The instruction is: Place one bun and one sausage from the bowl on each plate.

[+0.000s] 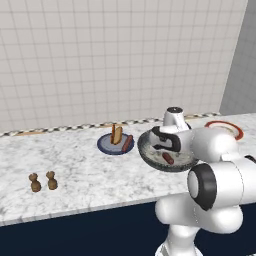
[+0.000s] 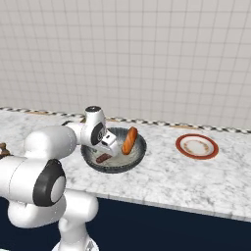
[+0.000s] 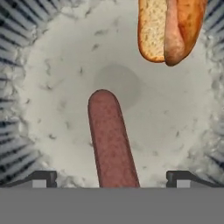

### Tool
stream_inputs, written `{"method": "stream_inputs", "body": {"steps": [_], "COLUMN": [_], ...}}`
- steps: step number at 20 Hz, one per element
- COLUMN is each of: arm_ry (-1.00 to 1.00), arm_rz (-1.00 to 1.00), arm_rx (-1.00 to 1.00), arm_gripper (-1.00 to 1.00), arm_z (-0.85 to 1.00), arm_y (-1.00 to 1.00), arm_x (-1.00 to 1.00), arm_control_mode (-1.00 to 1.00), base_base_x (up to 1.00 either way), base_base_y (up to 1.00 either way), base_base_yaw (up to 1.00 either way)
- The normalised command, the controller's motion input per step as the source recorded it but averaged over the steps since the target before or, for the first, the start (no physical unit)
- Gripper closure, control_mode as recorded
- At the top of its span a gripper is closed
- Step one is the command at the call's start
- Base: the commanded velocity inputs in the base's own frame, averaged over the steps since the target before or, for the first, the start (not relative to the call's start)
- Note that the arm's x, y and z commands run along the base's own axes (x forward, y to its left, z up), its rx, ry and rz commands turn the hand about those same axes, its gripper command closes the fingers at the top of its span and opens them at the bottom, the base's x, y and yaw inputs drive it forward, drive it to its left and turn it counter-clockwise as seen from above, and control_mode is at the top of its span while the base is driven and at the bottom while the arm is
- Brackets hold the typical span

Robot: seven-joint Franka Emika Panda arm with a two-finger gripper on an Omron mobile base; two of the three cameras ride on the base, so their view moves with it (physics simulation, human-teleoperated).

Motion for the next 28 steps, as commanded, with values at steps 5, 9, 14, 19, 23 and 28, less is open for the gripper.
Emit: {"method": "stream_inputs", "body": {"steps": [5,9,14,19,23,28], "arm_ry": [0.1,0.0,0.0,-0.13,-0.11,0.0], "arm_rz": [0.0,0.0,0.0,-0.03,0.0,0.0], "arm_rx": [0.0,0.0,0.0,0.0,0.0,0.0], "arm_gripper": [-1.0,1.0,1.0,1.0,1.0,1.0], "arm_z": [-0.42,-0.24,0.01,0.84,0.7,0.0], "arm_y": [-0.12,-0.04,0.0,-0.18,-0.32,0.0], "arm_x": [-0.15,-0.09,-0.06,-0.87,-0.75,0.0], "arm_control_mode": [-1.0,-1.0,-1.0,-1.0,1.0,1.0], "base_base_x": [0.0,0.0,0.0,0.0,-0.25,-0.54], "base_base_y": [0.0,0.0,0.0,0.0,-0.24,-1.0], "base_base_yaw": [0.0,0.0,0.0,0.0,0.0,0.0]}}
